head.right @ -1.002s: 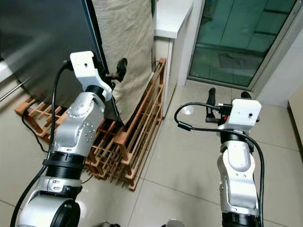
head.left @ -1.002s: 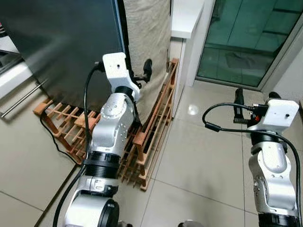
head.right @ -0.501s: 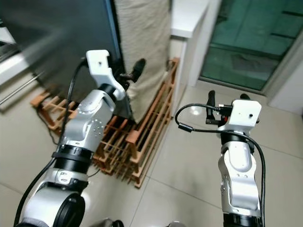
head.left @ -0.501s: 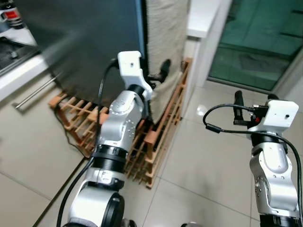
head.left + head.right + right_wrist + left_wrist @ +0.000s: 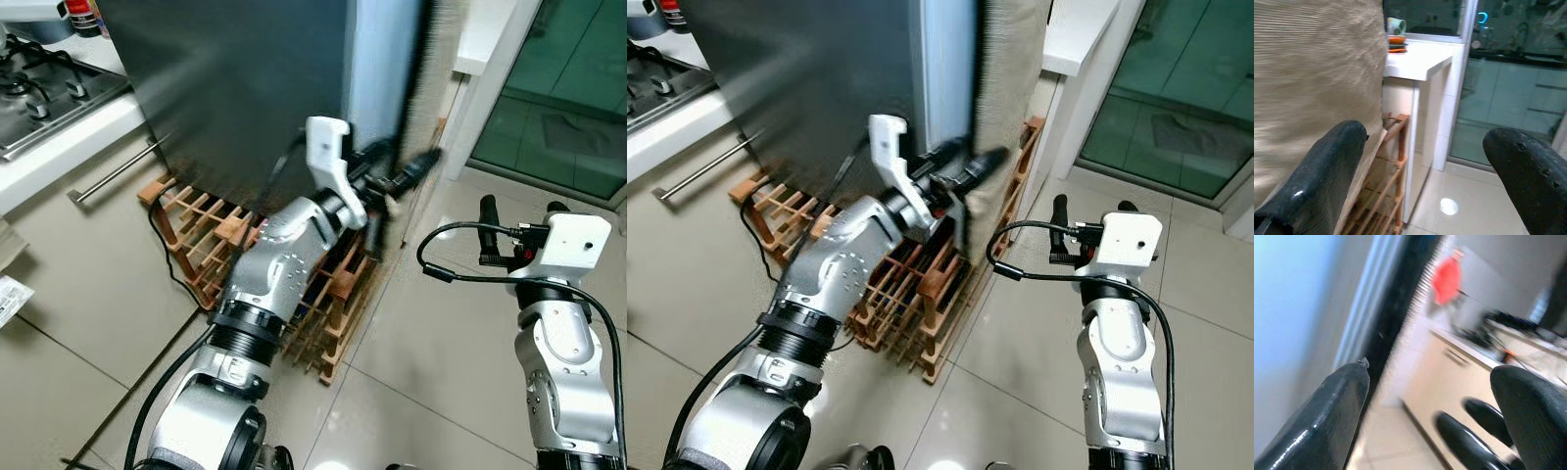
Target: Restocking fridge
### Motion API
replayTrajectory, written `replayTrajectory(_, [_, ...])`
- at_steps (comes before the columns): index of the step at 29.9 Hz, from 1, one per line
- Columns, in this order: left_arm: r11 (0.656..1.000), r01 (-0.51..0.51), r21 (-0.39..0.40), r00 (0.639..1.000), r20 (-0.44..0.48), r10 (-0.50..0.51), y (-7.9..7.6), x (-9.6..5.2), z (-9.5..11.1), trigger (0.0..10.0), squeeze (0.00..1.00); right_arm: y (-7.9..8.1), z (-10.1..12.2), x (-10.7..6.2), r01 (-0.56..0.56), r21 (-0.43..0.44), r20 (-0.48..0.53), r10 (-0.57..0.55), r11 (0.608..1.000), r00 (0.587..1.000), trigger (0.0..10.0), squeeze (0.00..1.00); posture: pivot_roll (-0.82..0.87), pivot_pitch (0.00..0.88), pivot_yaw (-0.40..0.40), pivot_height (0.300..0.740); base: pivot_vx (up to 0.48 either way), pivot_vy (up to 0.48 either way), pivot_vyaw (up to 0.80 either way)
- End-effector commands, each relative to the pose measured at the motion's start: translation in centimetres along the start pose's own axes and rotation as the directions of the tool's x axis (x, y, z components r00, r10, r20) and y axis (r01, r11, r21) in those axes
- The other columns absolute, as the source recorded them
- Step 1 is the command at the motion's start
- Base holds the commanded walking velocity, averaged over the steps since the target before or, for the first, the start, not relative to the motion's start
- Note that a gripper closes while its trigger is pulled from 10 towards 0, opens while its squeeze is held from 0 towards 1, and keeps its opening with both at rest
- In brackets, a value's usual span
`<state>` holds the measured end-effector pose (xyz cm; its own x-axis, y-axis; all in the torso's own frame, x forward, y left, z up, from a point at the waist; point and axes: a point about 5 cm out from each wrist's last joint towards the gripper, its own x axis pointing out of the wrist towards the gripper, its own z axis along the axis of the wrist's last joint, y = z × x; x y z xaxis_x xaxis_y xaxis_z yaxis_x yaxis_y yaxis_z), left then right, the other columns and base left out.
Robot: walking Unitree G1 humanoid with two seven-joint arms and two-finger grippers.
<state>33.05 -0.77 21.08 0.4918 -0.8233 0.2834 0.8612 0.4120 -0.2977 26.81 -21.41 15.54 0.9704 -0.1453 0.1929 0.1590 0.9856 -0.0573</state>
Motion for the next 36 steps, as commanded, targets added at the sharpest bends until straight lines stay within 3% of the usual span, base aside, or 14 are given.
replayTrajectory(1, [0.961, 0.218, -0.172, 0.972, 0.126, -0.198, -6.8, 4.3, -0.6, 10.0, 0.0, -0.4, -0.1, -0.2, 0.02, -0.004, -0.008, -0.02, 1.0, 1.0, 10.0, 0.22, -0.26, 0.092, 0.072, 0.74, 0.0, 0.0, 0.0])
replayTrajectory(7, [0.969, 0.202, -0.144, 0.978, 0.085, -0.191, -5.8, 3.5, -0.7, 10.0, 0.0, -0.5, -0.9, -1.1, 0.014, -0.006, -0.048, -0.015, 1.0, 0.999, 10.0, 0.22, -0.25, 0.088, 0.076, 0.74, 0.0, 0.0, 0.0])
replayTrajectory(11, [0.999, 0.042, -0.017, 0.999, 0.027, -0.042, -2.6, 0.8, -0.7, 10.0, 0.0, 0.0, -2.3, -2.4, -0.027, 0.004, -0.107, 0.028, 1.0, 0.994, 10.0, 0.22, -0.25, 0.087, 0.083, 0.74, 0.0, 0.0, 0.0])
replayTrajectory(14, [0.98, -0.195, 0.041, 0.979, 0.076, 0.192, 0.8, -2.4, 0.8, 10.0, 0.0, 0.9, -2.0, -2.4, -0.069, 0.032, -0.095, 0.071, 0.997, 0.993, 10.0, 0.22, -0.24, 0.078, 0.092, 0.74, 0.0, 0.0, 0.0])
replayTrajectory(15, [0.98, -0.195, 0.041, 0.979, 0.076, 0.192, 0.8, -2.4, 0.8, 10.0, 0.0, 0.9, -2.0, -2.4, -0.069, 0.032, -0.095, 0.071, 0.997, 0.993, 10.0, 0.22, -0.24, 0.078, 0.092, 0.74, 0.0, 0.0, 0.0])
replayTrajectory(16, [0.901, -0.43, 0.047, 0.895, 0.151, 0.42, 3.6, -5.7, 2.3, 10.0, 0.0, 1.8, -1.5, -1.9, -0.118, 0.054, -0.073, 0.122, 0.992, 0.99, 10.0, 0.22, -0.23, 0.074, 0.092, 0.74, 0.0, 0.0, 0.0])
replayTrajectory(17, [0.848, -0.526, 0.062, 0.841, 0.189, 0.507, 4.6, -7.1, 2.9, 10.0, 0.0, 2.2, -1.3, -1.7, -0.139, 0.06, -0.063, 0.143, 0.988, 0.988, 10.0, 0.22, -0.21, 0.064, 0.084, 0.74, 0.0, 0.0, 0.0])
replayTrajectory(18, [0.848, -0.526, 0.062, 0.841, 0.189, 0.507, 4.6, -7.1, 2.9, 10.0, 0.0, 2.2, -1.3, -1.7, -0.139, 0.06, -0.063, 0.143, 0.988, 0.988, 10.0, 0.22, -0.21, 0.064, 0.084, 0.74, 0.0, 0.0, 0.0])
replayTrajectory(21, [0.68, -0.721, 0.132, 0.684, 0.286, 0.671, 6.1, -10.5, 4.2, 10.0, 0.0, 3.3, -0.7, -0.9, -0.196, 0.084, -0.034, 0.199, 0.977, 0.979, 10.0, 0.22, -0.18, 0.055, 0.067, 0.74, 0.0, 0.0, 0.0])
replayTrajectory(22, [0.68, -0.721, 0.132, 0.684, 0.286, 0.671, 6.1, -10.5, 4.2, 10.0, 0.0, 3.3, -0.7, -0.9, -0.196, 0.084, -0.034, 0.199, 0.977, 0.979, 10.0, 0.22, -0.18, 0.055, 0.067, 0.74, 0.0, 0.0, 0.0])
replayTrajectory(25, [0.397, -0.869, 0.295, 0.485, 0.358, 0.798, 7.3, -13.3, 5.1, 10.0, 0.0, 4.9, 0.4, 0.5, -0.283, 0.078, 0.009, 0.283, 0.956, 0.959, 10.0, 0.22, -0.16, 0.049, 0.05, 0.74, 0.0, 0.0, 0.0])
replayTrajectory(27, [0.299, -0.905, 0.302, 0.399, 0.361, 0.843, 8.2, -14.5, 5.1, 10.0, 0.0, 4.9, 0.7, 1.8, -0.285, 0.046, 0.021, 0.285, 0.957, 0.958, 10.0, 0.2, -0.14, 0.044, 0.041, 0.74, 0.0, 0.0, 0.0])
replayTrajectory(30, [0.227, -0.923, 0.31, 0.329, 0.335, 0.883, 9.2, -15.7, 4.5, 10.0, 0.0, 4.4, 0.4, 3.2, -0.261, 0.022, 0.015, 0.261, 0.965, 0.965, 10.0, 0.2, -0.13, 0.047, 0.039, 0.74, 0.0, 0.0, 0.0])
replayTrajectory(36, [0.199, -0.924, 0.325, 0.306, 0.321, 0.896, 9.6, -16.8, 4.2, 10.0, 0.0, 5.0, 0.1, 5.7, -0.28, -0.008, 0.007, 0.28, 0.96, 0.96, 10.0, 0.2, -0.09, 0.057, 0.05, 0.74, 0.0, 0.0, 0.0])
